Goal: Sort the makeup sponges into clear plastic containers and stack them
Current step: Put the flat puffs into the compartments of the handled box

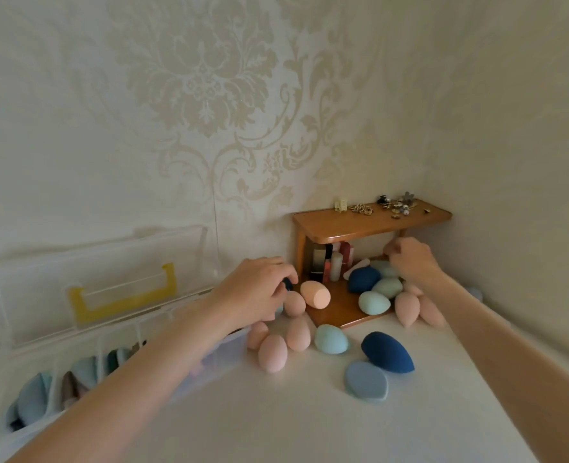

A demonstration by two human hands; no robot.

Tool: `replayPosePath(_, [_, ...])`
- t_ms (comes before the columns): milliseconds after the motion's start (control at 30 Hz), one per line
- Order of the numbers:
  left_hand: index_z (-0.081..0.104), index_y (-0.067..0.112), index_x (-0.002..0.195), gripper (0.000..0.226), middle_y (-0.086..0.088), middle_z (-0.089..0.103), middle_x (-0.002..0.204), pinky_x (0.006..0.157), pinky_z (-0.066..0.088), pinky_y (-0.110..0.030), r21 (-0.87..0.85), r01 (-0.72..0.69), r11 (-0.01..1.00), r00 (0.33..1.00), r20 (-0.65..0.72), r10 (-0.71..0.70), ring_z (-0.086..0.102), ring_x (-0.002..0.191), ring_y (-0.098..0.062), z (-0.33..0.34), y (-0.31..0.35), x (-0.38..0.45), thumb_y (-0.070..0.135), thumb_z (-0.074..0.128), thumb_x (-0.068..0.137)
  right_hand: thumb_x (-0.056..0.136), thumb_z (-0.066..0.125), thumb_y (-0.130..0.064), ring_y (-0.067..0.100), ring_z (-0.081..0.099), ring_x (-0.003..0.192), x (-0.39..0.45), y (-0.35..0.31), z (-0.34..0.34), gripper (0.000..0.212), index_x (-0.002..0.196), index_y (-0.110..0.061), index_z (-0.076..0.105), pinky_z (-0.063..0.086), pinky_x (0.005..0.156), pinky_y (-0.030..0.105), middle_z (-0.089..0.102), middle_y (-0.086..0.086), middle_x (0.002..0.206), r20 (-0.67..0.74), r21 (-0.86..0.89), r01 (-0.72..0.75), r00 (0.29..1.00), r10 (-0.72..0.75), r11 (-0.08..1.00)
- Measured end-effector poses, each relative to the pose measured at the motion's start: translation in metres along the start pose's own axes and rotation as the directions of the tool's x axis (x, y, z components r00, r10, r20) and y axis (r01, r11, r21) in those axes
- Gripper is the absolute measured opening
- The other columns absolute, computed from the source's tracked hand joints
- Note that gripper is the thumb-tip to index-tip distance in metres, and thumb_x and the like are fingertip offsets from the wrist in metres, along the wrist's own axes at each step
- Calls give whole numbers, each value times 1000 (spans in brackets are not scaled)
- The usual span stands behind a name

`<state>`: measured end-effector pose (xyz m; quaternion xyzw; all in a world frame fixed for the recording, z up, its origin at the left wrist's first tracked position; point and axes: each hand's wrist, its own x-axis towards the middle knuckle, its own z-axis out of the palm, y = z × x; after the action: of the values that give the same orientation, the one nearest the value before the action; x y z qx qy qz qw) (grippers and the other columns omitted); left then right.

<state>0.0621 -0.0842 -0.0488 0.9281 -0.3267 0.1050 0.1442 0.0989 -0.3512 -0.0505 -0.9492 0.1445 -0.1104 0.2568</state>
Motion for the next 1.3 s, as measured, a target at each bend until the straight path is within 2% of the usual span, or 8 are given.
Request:
replayPosePath(167, [58,19,117,29,2,59,119,95,42,-32,-8,-12,1000,994,106,13,56,106,-17,14,10,21,16,41,92,102,26,-19,29,40,133,32,19,10,41,139,-9,40,33,107,34,39,12,148,252,-149,25,968,13,989])
replayPosePath(300, [57,20,118,30,3,59,121,99,41,-35,-15,4,1000,990,139,-2,55,110,-16,21,13,29,16,41,93,101,31,-27,26,54,117,43,21,24,39,127,-7,52,44,92,33,53,14,133,325,-243,22,944,60,970])
replayPosePath(500, [60,19,114,29,4,60,119,96,43,-34,-30,-6,1000,994,113,10,57,106,-16,22,15,29,16,40,93,89,50,-9,31,52,85,48,33,13,14,76,-3,52,40,61,31,53,14,79,-123,437,-139,969,213,889])
replayPosePath(633, [61,19,112,28,4,61,115,90,43,-29,-29,-3,1000,996,92,5,59,100,-18,17,13,22,14,41,92,80,55,-6,32,64,79,32,37,-2,16,65,-6,60,53,82,39,56,9,65,-95,703,-131,957,275,699])
replayPosePath(733, [61,19,110,28,3,61,111,81,40,-25,-22,18,1000,998,54,-17,56,88,-16,10,11,9,13,41,91,88,57,-4,19,62,80,-5,15,-7,16,101,1,67,55,85,32,64,10,89,44,638,-140,988,145,757])
replayPosePath(900, [62,14,112,30,-2,62,114,87,46,-34,-38,105,994,994,5,-105,59,97,-22,-10,-6,-26,6,41,93,89,57,-3,9,61,77,-75,-53,0,22,109,-5,65,55,62,12,60,-3,92,225,635,15,953,-204,772])
replayPosePath(1100, [66,9,104,25,-2,63,115,81,42,-20,-115,224,968,972,-51,-231,59,95,-16,-23,-34,-71,3,45,92,82,67,-7,7,54,68,-117,-114,45,18,101,-8,64,48,64,17,58,-2,79,-42,500,385,906,-422,776])
replayPosePath(1300, [58,20,122,47,3,63,118,89,47,-27,-138,192,972,981,37,-189,60,103,-18,-12,-37,-88,-3,39,86,86,60,-6,13,52,71,-138,-133,83,14,100,-8,59,52,68,28,58,6,87,-223,384,492,870,-439,781])
